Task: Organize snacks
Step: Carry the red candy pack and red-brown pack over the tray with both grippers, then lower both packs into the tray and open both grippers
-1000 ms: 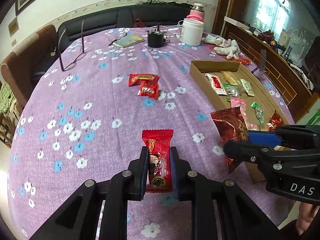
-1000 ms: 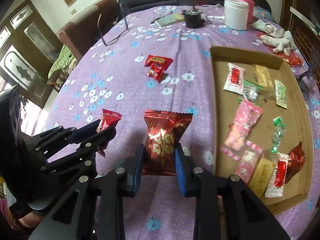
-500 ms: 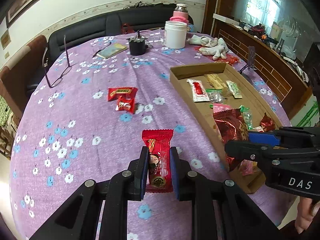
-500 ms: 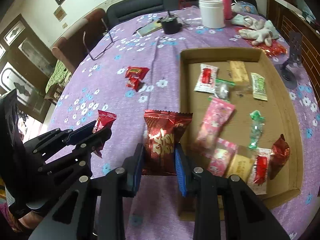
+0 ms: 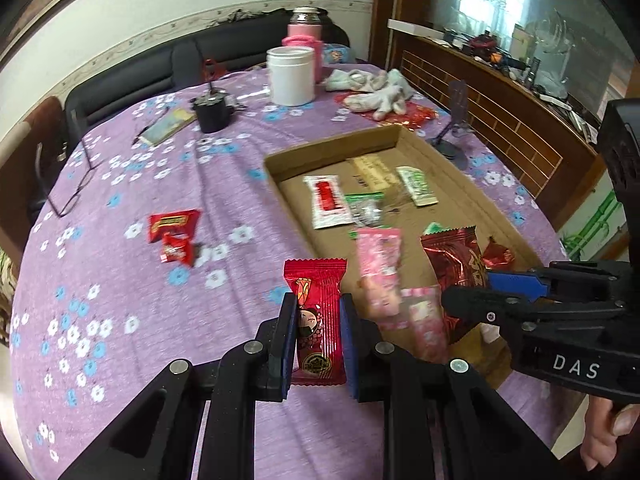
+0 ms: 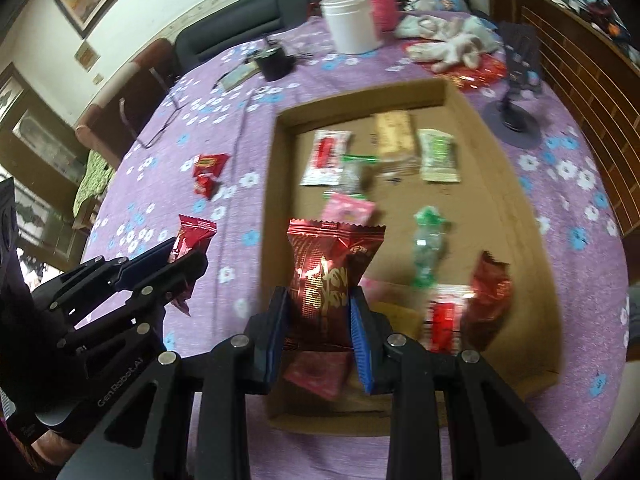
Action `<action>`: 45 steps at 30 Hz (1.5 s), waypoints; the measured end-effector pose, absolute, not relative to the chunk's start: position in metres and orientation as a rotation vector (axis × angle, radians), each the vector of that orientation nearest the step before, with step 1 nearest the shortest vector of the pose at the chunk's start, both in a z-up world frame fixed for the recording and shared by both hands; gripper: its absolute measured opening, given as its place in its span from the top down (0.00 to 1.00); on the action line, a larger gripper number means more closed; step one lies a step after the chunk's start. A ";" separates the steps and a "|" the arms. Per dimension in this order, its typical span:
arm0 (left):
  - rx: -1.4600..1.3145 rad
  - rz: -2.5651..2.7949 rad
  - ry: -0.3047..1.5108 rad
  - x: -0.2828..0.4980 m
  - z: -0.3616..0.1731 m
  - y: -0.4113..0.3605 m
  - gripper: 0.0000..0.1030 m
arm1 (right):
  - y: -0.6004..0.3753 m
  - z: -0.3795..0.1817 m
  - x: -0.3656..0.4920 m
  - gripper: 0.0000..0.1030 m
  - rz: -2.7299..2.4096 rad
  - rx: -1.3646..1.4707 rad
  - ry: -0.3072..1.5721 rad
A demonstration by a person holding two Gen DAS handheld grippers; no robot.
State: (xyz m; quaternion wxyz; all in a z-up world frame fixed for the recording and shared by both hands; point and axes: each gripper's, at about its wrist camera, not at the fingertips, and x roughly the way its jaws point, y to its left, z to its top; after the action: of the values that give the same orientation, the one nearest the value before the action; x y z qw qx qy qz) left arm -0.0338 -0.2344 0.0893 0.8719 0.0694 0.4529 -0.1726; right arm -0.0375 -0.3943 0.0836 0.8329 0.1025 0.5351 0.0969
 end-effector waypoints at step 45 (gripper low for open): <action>0.128 -0.477 1.012 -0.024 0.066 -0.301 0.59 | -0.453 0.077 -0.035 0.64 0.075 0.195 1.136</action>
State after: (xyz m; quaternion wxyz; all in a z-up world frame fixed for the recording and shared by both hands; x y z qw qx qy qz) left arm -0.0237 -0.3013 0.0656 0.8457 0.0608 0.4796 -0.2261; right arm -0.0353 -0.4526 0.0773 0.8377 0.0924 0.5371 0.0355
